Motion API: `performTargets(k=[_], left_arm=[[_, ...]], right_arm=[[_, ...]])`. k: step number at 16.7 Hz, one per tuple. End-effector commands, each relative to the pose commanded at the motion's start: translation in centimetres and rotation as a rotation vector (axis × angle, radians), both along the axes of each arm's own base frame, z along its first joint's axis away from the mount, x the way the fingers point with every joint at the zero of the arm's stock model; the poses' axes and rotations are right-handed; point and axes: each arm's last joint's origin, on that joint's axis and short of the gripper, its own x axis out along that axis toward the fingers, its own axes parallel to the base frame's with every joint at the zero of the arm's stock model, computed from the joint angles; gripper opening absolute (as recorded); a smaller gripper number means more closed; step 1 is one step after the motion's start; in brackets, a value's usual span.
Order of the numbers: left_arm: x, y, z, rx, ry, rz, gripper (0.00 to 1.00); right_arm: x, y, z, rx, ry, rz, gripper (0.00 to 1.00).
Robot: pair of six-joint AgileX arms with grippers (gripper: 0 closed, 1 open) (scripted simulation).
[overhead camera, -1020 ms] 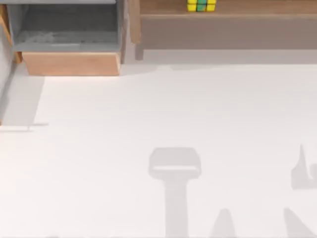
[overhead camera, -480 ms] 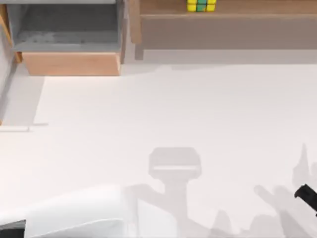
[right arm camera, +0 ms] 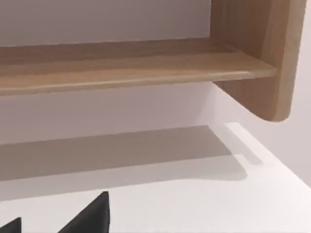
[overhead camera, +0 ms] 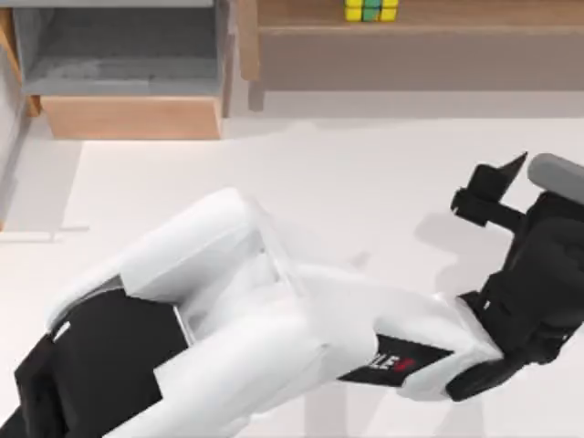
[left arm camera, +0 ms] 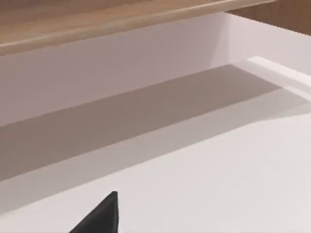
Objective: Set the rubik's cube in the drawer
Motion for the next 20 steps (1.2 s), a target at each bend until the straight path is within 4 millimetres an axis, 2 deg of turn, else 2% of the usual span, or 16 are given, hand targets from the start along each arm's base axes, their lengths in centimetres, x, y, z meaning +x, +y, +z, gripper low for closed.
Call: performTargets(k=[2,4,7,12,16,18,20], left_arm=[[3.0,1.8,-0.2,-0.012,-0.010,0.076,1.00],[5.0,3.1,-0.3,-0.020,-0.018,0.125,1.00],[5.9,3.8,-0.4,-0.023,-0.023,0.151,1.00],[5.9,3.8,-0.4,-0.023,-0.023,0.151,1.00],[4.9,2.8,-0.4,-0.019,-0.020,0.133,1.00],[3.3,1.3,0.1,-0.017,-0.028,0.139,1.00],[0.4,-1.3,1.3,-0.013,-0.047,0.145,1.00]], right_arm=[[0.0,0.0,0.0,0.000,0.000,0.000,1.00],[0.0,0.0,0.0,0.000,0.000,0.000,1.00],[0.0,0.0,0.0,0.000,0.000,0.000,1.00],[0.0,0.0,0.0,0.000,0.000,0.000,1.00],[0.0,0.0,0.0,0.000,0.000,0.000,1.00],[0.0,0.0,0.0,0.000,0.000,0.000,1.00],[0.0,0.0,0.0,0.000,0.000,0.000,1.00]])
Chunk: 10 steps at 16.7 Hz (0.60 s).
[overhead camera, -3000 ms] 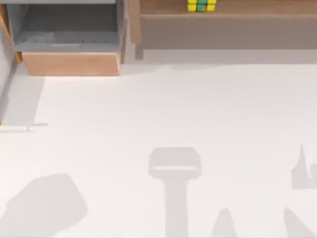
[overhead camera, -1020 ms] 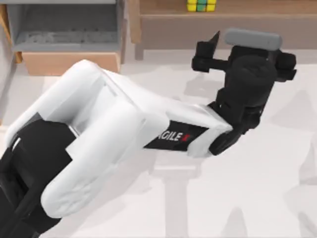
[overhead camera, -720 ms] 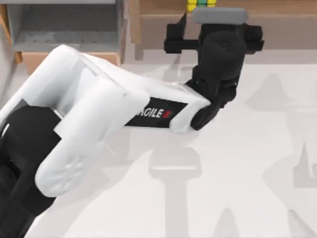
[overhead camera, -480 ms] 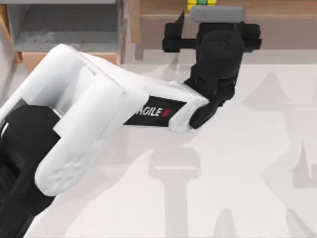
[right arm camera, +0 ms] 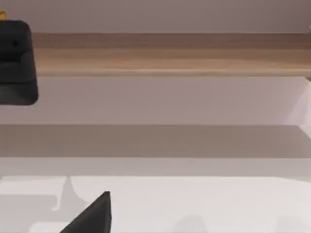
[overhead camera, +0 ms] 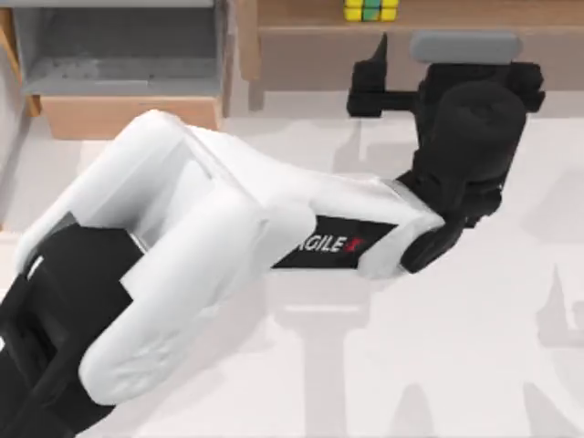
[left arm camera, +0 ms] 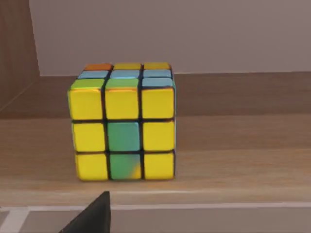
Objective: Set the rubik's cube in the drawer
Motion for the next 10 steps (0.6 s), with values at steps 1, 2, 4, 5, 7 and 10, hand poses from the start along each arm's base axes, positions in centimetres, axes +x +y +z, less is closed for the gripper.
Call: performTargets(k=[1,2,4,5,7,10], left_arm=[[-1.9,-1.5,1.0,0.004,-0.014,0.003,1.00],[-4.1,-3.0,2.1,0.007,-0.027,0.006,1.00],[-8.9,-5.6,5.3,0.010,-0.056,0.013,1.00],[-11.5,-6.7,7.1,0.009,-0.064,0.018,1.00],[-16.7,-7.9,11.9,0.005,-0.076,0.028,1.00],[-23.4,-6.9,20.4,-0.005,-0.055,0.040,1.00]], right_arm=[[0.0,0.0,0.0,0.000,0.000,0.000,1.00],[0.0,0.0,0.0,0.000,0.000,0.000,1.00],[0.0,0.0,0.0,0.000,0.000,0.000,1.00],[0.0,0.0,0.0,0.000,0.000,0.000,1.00],[0.0,0.0,0.0,0.000,0.000,0.000,1.00],[0.0,0.0,0.0,0.000,0.000,0.000,1.00]])
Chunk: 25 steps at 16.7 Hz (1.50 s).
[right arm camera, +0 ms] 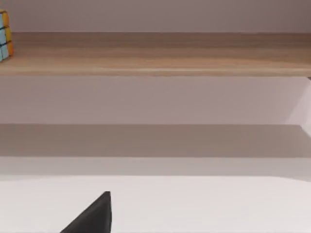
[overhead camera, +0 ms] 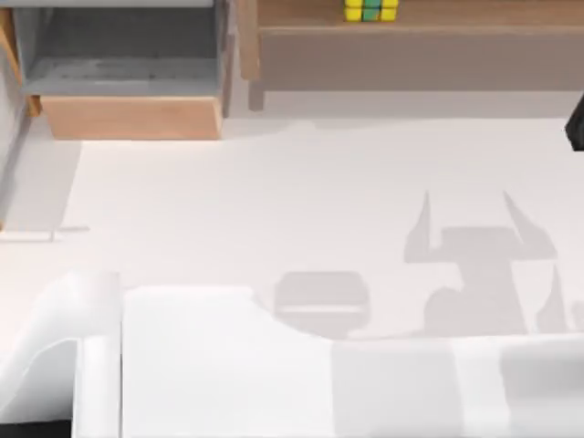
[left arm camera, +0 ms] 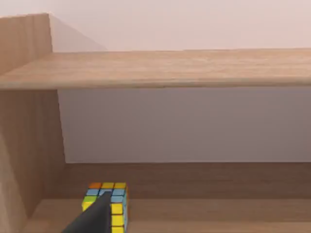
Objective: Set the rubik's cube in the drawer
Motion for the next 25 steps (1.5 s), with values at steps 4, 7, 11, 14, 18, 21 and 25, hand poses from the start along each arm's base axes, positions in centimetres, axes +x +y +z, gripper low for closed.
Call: performTargets(k=[4,7,11,14,18,21,25], left_arm=[[-4.8,7.2,12.6,-0.008,0.062,-0.007,1.00],[-5.9,16.2,20.7,-0.008,0.091,-0.028,1.00],[-6.3,31.4,27.5,-0.008,0.065,-0.056,1.00],[-6.0,43.1,28.9,-0.014,0.019,-0.065,1.00],[-2.5,55.6,27.0,-0.031,-0.019,-0.055,1.00],[3.2,61.0,24.1,-0.036,0.008,-0.042,1.00],[13.0,60.9,20.5,-0.018,0.064,-0.035,1.00]], right_arm=[[0.0,0.0,0.0,0.000,0.000,0.000,1.00],[0.0,0.0,0.0,0.000,0.000,0.000,1.00],[0.0,0.0,0.0,0.000,0.000,0.000,1.00],[0.0,0.0,0.0,0.000,0.000,0.000,1.00],[0.0,0.0,0.0,0.000,0.000,0.000,1.00],[0.0,0.0,0.0,0.000,0.000,0.000,1.00],[0.0,0.0,0.0,0.000,0.000,0.000,1.00]])
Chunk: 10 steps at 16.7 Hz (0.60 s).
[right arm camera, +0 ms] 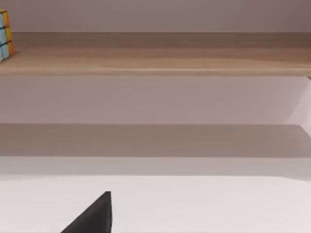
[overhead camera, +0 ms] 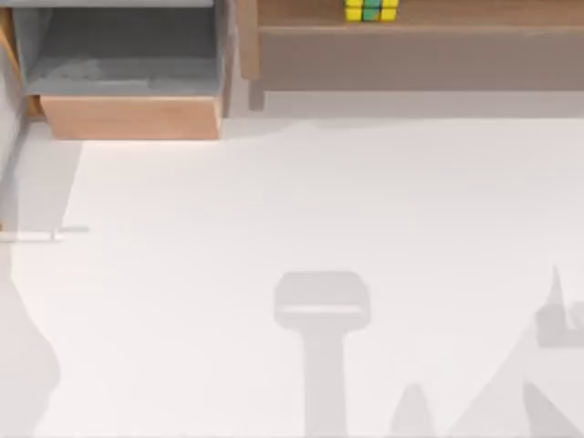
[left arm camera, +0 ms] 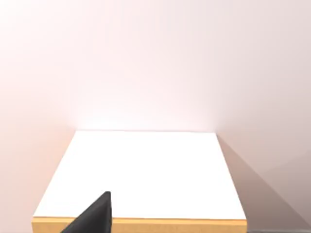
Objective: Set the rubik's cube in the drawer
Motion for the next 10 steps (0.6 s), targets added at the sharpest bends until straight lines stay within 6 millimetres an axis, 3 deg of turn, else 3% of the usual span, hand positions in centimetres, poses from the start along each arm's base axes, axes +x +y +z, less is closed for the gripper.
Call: performTargets(k=[2,4,7,10], left_arm=[[4.7,-2.9,-1.6,0.013,0.017,0.000,1.00],[8.8,-7.3,-3.2,0.022,0.023,0.000,1.00],[13.3,-15.9,-5.8,0.024,0.018,-0.001,1.00],[15.5,-25.8,-9.2,0.018,0.009,-0.005,1.00]], right_arm=[[0.0,0.0,0.0,0.000,0.000,0.000,1.00],[0.0,0.0,0.0,0.000,0.000,0.000,1.00],[0.0,0.0,0.0,0.000,0.000,0.000,1.00],[0.0,0.0,0.0,0.000,0.000,0.000,1.00]])
